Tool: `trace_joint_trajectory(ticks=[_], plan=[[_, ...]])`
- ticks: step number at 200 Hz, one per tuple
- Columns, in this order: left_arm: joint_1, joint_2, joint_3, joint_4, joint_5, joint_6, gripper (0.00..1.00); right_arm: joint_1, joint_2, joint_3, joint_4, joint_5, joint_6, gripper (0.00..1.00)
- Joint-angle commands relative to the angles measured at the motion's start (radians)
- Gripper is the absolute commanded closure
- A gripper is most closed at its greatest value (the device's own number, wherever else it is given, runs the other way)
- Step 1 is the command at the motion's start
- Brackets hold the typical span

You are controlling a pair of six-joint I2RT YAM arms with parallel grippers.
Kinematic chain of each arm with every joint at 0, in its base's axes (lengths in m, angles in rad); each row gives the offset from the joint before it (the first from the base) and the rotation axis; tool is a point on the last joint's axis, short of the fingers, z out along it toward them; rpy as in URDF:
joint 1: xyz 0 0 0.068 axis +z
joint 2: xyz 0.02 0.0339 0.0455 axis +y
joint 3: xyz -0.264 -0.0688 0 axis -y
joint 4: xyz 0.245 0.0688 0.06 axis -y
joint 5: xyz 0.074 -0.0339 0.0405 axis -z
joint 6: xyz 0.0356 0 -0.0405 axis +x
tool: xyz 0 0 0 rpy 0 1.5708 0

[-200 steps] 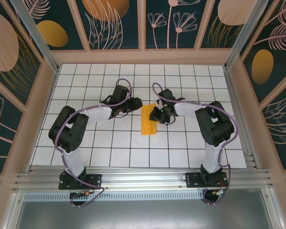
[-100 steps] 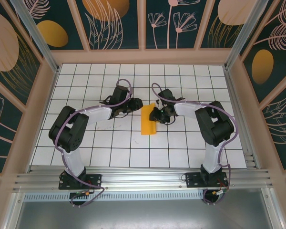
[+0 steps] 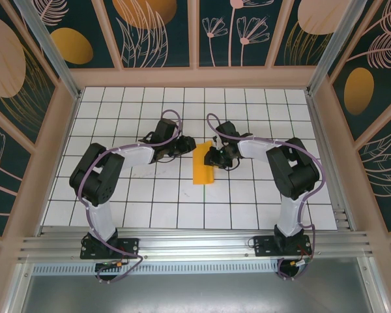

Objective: Fold a paper plane with a square sheet of paper (pick it up from the middle)
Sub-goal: Hold the square sheet of paper at the center of the table.

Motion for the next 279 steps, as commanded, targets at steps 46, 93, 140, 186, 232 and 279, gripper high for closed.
trace_joint_trajectory(ticks=[46, 93, 140, 186, 232, 279], plan=[[0.003, 0.043, 0.012, 0.019, 0.044, -0.005, 0.66, -0.010, 0.081, -0.013, -0.081, 0.108, -0.038, 0.68], [0.003, 0.046, 0.014, 0.019, 0.054, -0.003, 0.66, -0.005, 0.091, -0.005, -0.087, 0.114, -0.043, 0.67], [-0.002, 0.063, 0.019, 0.023, 0.078, -0.002, 0.70, -0.004, 0.099, -0.004, -0.089, 0.121, -0.047, 0.68], [-0.014, 0.088, 0.031, 0.022, 0.106, 0.000, 0.72, -0.003, 0.102, -0.003, -0.089, 0.123, -0.044, 0.68], [-0.016, 0.105, 0.035, 0.022, 0.121, -0.008, 0.75, -0.004, 0.107, -0.001, -0.088, 0.121, -0.043, 0.68], [-0.022, 0.124, 0.044, 0.020, 0.142, -0.002, 0.78, -0.002, 0.112, -0.001, -0.088, 0.122, -0.040, 0.68]])
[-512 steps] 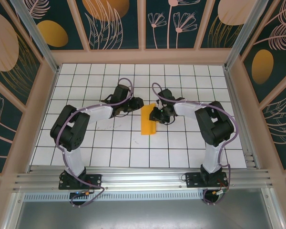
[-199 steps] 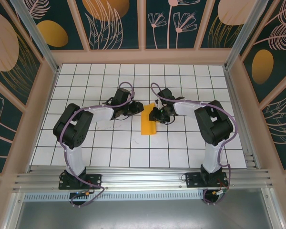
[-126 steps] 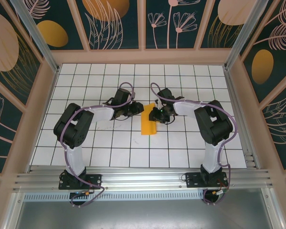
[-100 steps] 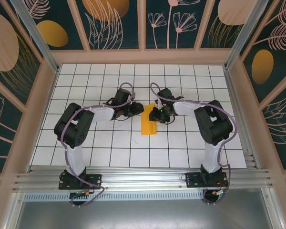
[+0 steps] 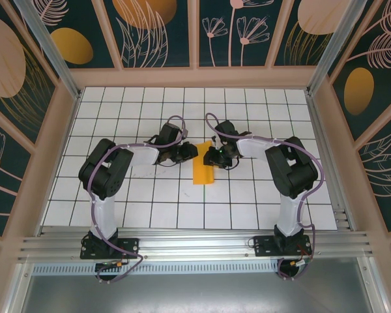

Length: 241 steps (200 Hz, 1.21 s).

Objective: Fold a paper plane with a square sheet of paper (pick it up from the middle)
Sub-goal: Hold the square sheet of paper at the center of the table.

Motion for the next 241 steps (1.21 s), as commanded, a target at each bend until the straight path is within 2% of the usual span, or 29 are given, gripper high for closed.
trace_joint_trajectory(ticks=[1, 46, 139, 170, 201, 221, 241], plan=[[-0.011, 0.020, 0.028, 0.014, 0.034, -0.001, 0.78, -0.005, 0.095, -0.029, -0.053, 0.122, -0.014, 0.68], [-0.016, 0.035, 0.035, -0.009, 0.032, 0.007, 0.79, -0.002, 0.099, -0.027, -0.055, 0.123, -0.013, 0.68], [-0.017, 0.080, 0.077, -0.200, -0.090, 0.040, 0.81, 0.004, 0.101, -0.024, -0.055, 0.121, -0.010, 0.68], [-0.017, 0.094, 0.067, -0.219, -0.107, 0.049, 0.82, 0.004, 0.083, -0.020, -0.053, 0.122, -0.002, 0.67], [-0.017, 0.106, 0.050, -0.225, -0.117, 0.056, 0.84, 0.000, 0.028, -0.003, -0.050, 0.109, 0.017, 0.60], [-0.016, 0.114, 0.046, -0.232, -0.128, 0.058, 0.85, -0.002, -0.029, 0.020, -0.079, 0.145, 0.057, 0.49], [-0.017, 0.124, 0.041, -0.233, -0.134, 0.060, 0.86, 0.001, -0.093, 0.032, -0.097, 0.174, 0.094, 0.43]])
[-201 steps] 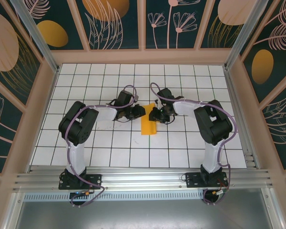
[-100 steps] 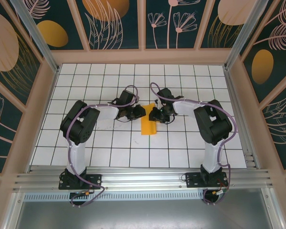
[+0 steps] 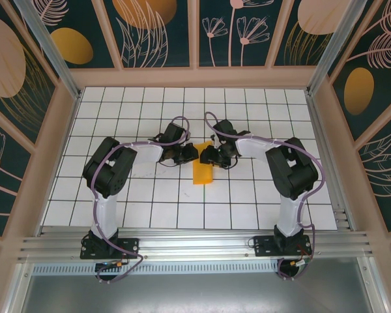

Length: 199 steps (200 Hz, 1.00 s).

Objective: Fold a paper plane with a square sheet of paper (pick it up from the middle)
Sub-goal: Hold the square sheet of paper at the center of the table, then fold the square sheet of paper in half at the center of the table.

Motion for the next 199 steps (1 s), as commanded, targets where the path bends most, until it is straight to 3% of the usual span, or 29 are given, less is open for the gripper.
trace_joint_trajectory(ticks=[1, 22, 37, 66, 90, 132, 199], plan=[[0.000, 0.083, -0.032, -0.099, -0.090, 0.031, 0.86, -0.015, -0.072, 0.014, -0.079, 0.139, 0.053, 0.43], [0.001, 0.092, -0.031, -0.100, -0.093, 0.035, 0.87, -0.013, -0.118, 0.024, -0.100, 0.186, 0.070, 0.42], [-0.001, 0.096, -0.030, -0.100, -0.094, 0.035, 0.87, -0.009, -0.127, 0.028, -0.078, 0.135, 0.053, 0.44], [0.000, 0.098, -0.028, -0.102, -0.099, 0.035, 0.89, 0.002, -0.094, 0.057, -0.039, 0.023, 0.022, 0.66], [0.001, 0.101, -0.032, -0.098, -0.102, 0.031, 0.90, 0.002, -0.049, 0.072, -0.009, -0.019, 0.024, 0.74], [0.000, 0.111, -0.027, -0.105, -0.105, 0.035, 0.90, 0.002, 0.009, 0.068, 0.006, -0.026, 0.018, 0.79], [0.000, 0.118, -0.042, -0.107, -0.132, 0.036, 0.91, 0.001, 0.032, 0.027, -0.038, 0.103, 0.019, 0.80]])
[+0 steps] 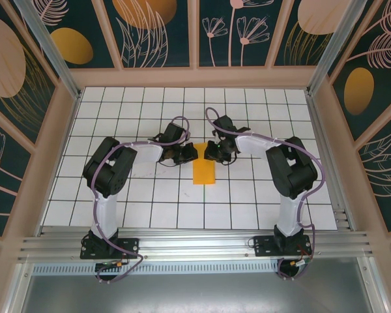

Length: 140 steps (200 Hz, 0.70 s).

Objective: Fold a paper plane with a square sheet of paper (pick it up from the middle)
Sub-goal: Fold the square sheet of paper in half at the center of the table.

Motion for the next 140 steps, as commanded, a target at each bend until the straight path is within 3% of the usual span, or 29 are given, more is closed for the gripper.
trace_joint_trajectory(ticks=[1, 83, 140], plan=[[0.000, 0.109, -0.043, -0.107, -0.133, 0.030, 0.91, 0.004, 0.014, -0.026, -0.024, 0.049, -0.013, 0.80], [0.000, 0.112, -0.048, -0.106, -0.138, 0.031, 0.92, -0.017, 0.034, -0.058, -0.016, 0.072, -0.029, 0.83], [0.000, 0.107, -0.052, -0.102, -0.143, 0.028, 0.92, -0.003, -0.076, -0.077, 0.022, -0.092, -0.034, 0.82]])
